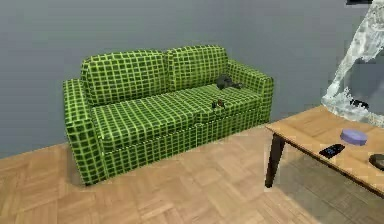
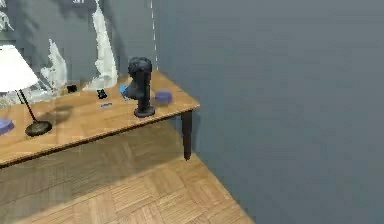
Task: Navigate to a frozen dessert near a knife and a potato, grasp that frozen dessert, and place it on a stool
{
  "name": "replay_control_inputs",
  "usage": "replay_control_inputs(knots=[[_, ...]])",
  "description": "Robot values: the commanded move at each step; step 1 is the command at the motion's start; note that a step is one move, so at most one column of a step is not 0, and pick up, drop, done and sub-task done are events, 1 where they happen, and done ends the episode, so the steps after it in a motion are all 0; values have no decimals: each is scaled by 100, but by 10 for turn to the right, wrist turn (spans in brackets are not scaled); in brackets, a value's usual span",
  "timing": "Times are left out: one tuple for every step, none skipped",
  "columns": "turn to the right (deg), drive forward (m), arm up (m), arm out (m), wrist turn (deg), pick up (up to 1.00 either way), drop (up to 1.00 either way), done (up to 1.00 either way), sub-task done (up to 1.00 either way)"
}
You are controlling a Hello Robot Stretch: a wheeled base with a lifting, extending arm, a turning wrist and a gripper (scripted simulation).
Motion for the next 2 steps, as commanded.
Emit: replay_control_inputs(knots=[[-450, 0, 0, 0, 0, 0, 0, 0, 0], [-450, 0, 0, 0, 0, 0, 0, 0, 0]])
